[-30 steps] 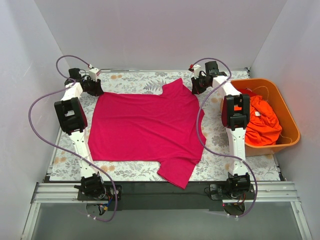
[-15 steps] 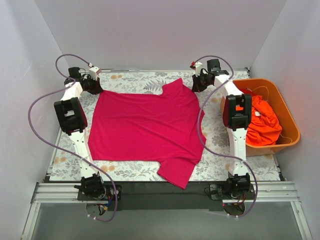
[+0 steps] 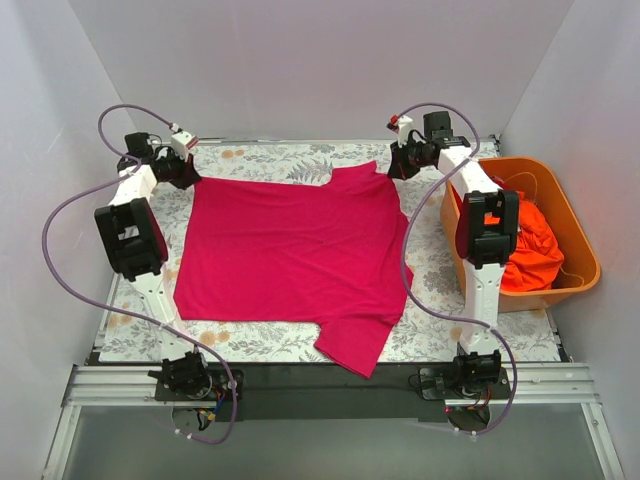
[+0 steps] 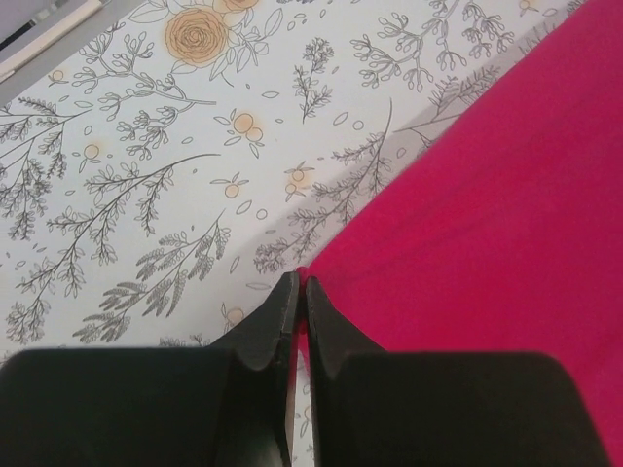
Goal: Fold and stack the t-shirts
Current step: Fold the tshirt
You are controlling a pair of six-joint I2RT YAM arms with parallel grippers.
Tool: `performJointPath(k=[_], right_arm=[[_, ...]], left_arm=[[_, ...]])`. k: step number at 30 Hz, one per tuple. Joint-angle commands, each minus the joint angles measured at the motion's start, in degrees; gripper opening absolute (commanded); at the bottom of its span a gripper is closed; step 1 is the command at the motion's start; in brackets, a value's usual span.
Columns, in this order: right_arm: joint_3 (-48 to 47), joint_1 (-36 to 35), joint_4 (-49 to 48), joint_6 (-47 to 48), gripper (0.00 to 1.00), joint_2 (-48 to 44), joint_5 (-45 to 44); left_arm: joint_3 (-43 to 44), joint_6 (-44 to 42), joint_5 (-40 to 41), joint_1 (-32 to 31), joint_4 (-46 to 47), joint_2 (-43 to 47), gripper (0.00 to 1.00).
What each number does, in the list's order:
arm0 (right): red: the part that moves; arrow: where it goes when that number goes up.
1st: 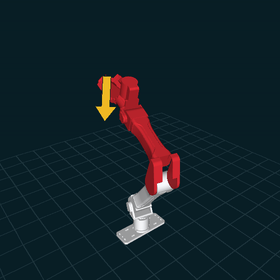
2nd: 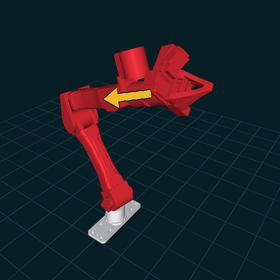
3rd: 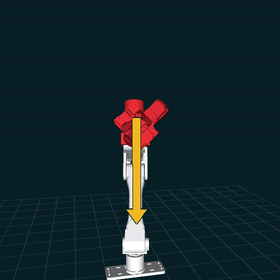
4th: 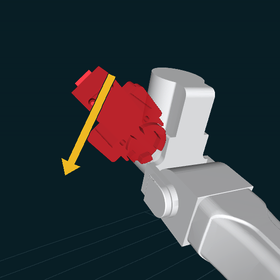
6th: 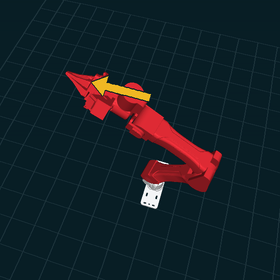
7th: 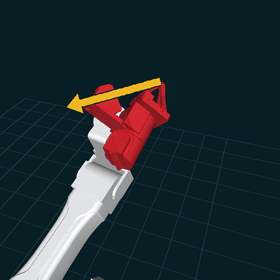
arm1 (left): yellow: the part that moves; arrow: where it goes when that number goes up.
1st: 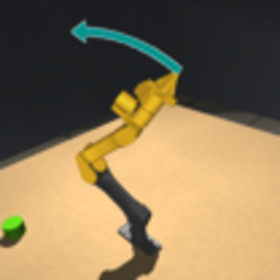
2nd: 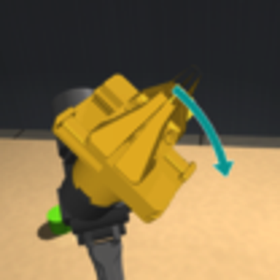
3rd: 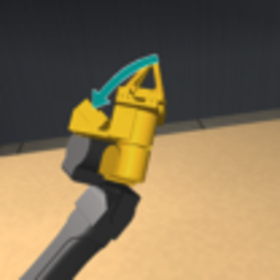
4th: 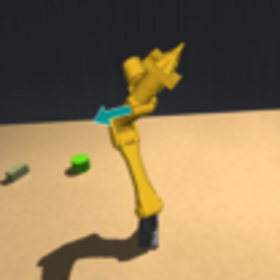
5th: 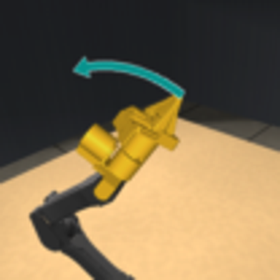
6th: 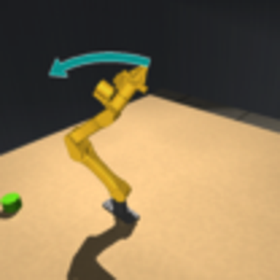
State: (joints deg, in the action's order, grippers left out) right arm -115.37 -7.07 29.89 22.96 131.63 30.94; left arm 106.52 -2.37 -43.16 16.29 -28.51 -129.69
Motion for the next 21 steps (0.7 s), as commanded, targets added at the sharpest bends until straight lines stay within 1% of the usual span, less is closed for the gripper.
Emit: performJointPath(k=[1, 10, 14, 18, 21], right_arm=[[3.1, 0.7, -0.6, 1.6, 0.01, -5.4, 2.3], [10.9, 0.9, 0.0, 4.8, 0.01, -13.1, 3.2], [14.3, 0.9, 0.7, 6.0, 0.01, -16.2, 3.5], [19.3, 0.9, 1.8, 7.6, 0.01, -18.6, 4.0], [22.9, 1.0, 2.3, 8.9, 0.01, -20.6, 4.2]], left_arm=[[-4.0, -4.7, -2.5, 1.5, 1.0, 7.7, 0.0], [-14.4, -10.3, -4.7, 3.7, 0.2, 16.6, 0.0], [-19.6, -12.6, -5.4, 4.5, -1.2, 20.8, 0.0], [-25.8, -17.2, -5.4, 5.3, -3.5, 25.2, 0.0], [-28.6, -19.3, -5.1, 6.4, -5.1, 27.9, 0.0]])
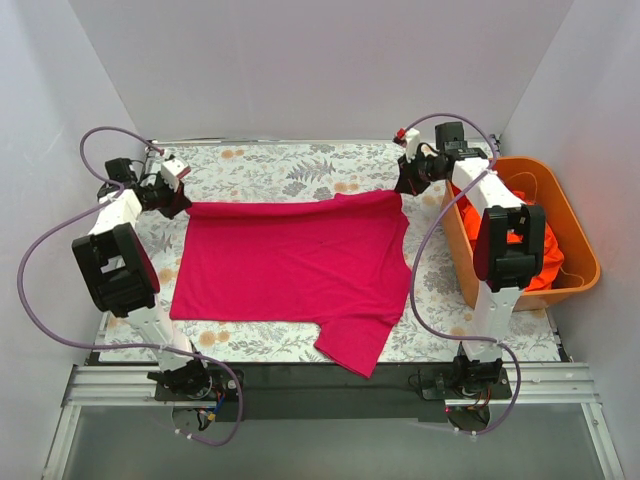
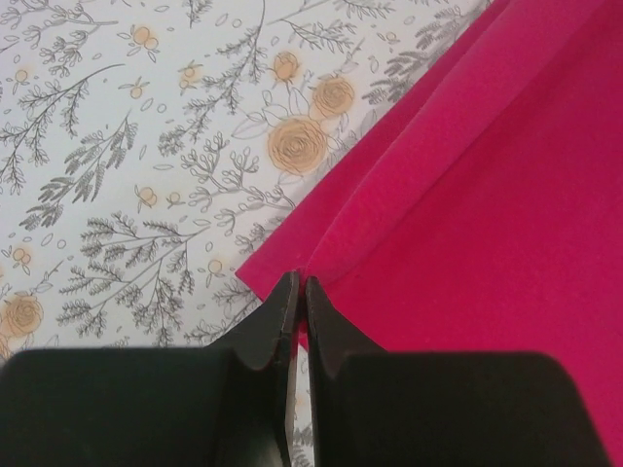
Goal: Fold and stack the t-shirts
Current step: Fold the tshirt
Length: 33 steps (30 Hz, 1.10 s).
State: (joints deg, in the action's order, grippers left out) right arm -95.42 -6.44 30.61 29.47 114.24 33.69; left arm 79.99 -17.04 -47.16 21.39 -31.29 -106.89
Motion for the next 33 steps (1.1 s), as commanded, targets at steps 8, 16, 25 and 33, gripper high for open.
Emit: performJointPath(k=[8, 16, 25, 33], right_arm=[[10.4, 0.0, 1.7, 5.3, 0.01, -7.1, 2.6], [14.0, -2.2, 1.9, 6.7, 0.01, -7.6, 1.5], [9.7, -2.5, 2.8, 4.9, 0.01, -6.5, 1.1], [11.5, -3.1, 4.1, 7.3, 0.01, -6.6, -0.6]], left_arm=[[-9.3, -8.6, 1.9, 2.3, -3.1, 6.7, 0.0], [-10.8, -8.1, 5.8, 2.3, -0.4, 3.4, 0.0], [-5.6, -4.1, 5.2, 2.3, 1.1, 0.9, 0.0], [-5.1, -10.5, 5.6, 2.3, -2.9, 0.4, 0.0]])
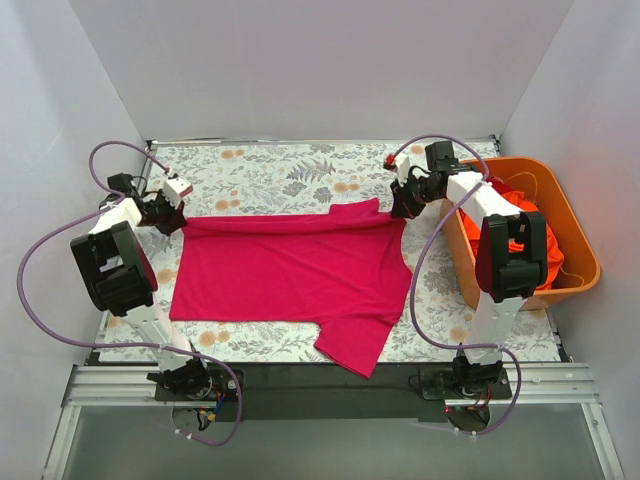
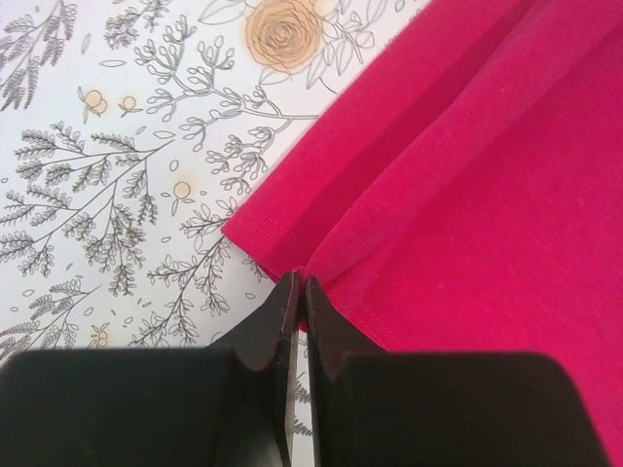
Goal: Fold and stack the t-shirts
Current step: Fold the tshirt
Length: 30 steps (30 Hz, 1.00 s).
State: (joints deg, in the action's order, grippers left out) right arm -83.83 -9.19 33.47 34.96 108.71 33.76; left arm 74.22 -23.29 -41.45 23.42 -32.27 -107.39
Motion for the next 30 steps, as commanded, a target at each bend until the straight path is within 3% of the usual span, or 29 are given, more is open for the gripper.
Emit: performJointPath(k=[1, 6, 8, 11, 12, 14, 19, 23, 30], right_arm=[[0.2, -0.4, 1.4, 2.3, 0.01, -1.2, -1.2], [3.8, -1.6, 3.4, 6.3, 0.01, -1.5, -3.1], [3.2, -2.3, 6.8, 8.6, 0.03, -1.0, -3.7], [1.4, -2.3, 9.8, 8.5, 0.28, -0.9, -4.0], [-0.4, -2.3, 10.4, 8.1, 0.4, -0.9, -4.6], [-3.3, -1.9, 11.3, 5.8, 0.44, -1.0, -4.6], [-15.4, 0.2, 10.8, -2.7, 0.46, 3.3, -0.7], [-24.9, 0.7, 10.7, -9.0, 0.43, 10.9, -1.0], [-35.4, 0.6, 9.2, -15.0, 0.47, 22.6, -1.6]], left_arm=[[0.1, -5.3, 0.1, 0.2, -3.0, 1.0, 0.0], [-2.9, -11.0, 1.6, 0.2, -6.0, 1.6, 0.0], [-2.4, -12.0, 1.6, 0.2, -9.1, 1.4, 0.1], [2.5, -10.8, -2.7, -0.3, -14.7, 1.5, 0.33], [6.4, -7.8, -3.9, -0.8, -16.0, 1.6, 0.38], [9.7, -2.5, -7.1, -4.1, -16.6, 1.8, 0.47], [13.8, 23.0, -6.6, -16.7, -2.7, 1.5, 0.48], [17.6, 41.1, -1.9, -30.1, 6.8, -5.4, 0.49], [28.2, 59.2, 1.9, -39.3, 12.0, -19.4, 0.5]])
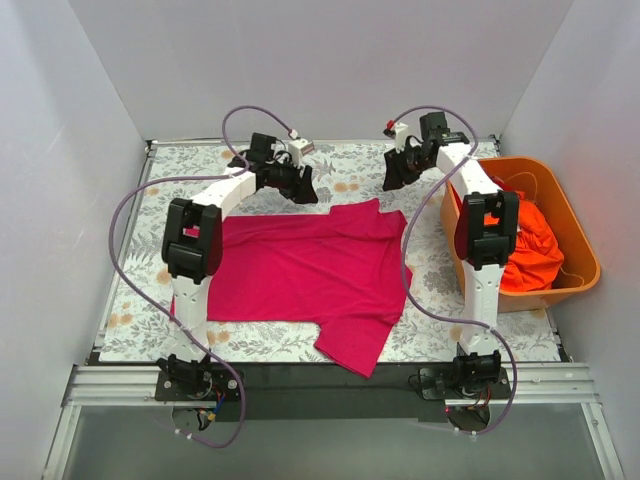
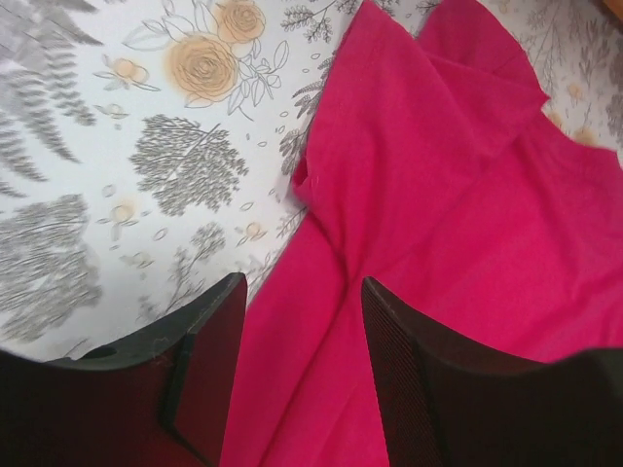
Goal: Fold and stack the t-shirts
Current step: Fold the tshirt
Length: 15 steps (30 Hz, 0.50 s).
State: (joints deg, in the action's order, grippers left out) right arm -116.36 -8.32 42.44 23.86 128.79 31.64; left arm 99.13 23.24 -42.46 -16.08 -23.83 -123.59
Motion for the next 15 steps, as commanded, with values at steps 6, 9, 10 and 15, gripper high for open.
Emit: performJointPath(k=[6, 9, 10, 15], right_arm=[[-2.3, -0.2, -1.7, -3.9, 0.58, 5.2, 1.6], [-1.8, -0.3, -2.9, -5.1, 0.62, 6.5, 3.2], [-1.9, -0.4, -3.0, -5.4, 0.62, 6.8, 3.3], [-2.0, -0.6, -3.9, -5.8, 0.63, 8.6, 3.5]], left_arm=[[9.3, 14.9, 3.8, -2.6, 4.8, -9.6, 0.51], [10.6, 15.3, 3.0, -3.3, 4.9, -12.0, 0.51], [10.6, 15.4, 2.9, -3.3, 4.9, -12.5, 0.52], [10.5, 16.2, -1.0, -4.1, 5.0, -13.9, 0.53]])
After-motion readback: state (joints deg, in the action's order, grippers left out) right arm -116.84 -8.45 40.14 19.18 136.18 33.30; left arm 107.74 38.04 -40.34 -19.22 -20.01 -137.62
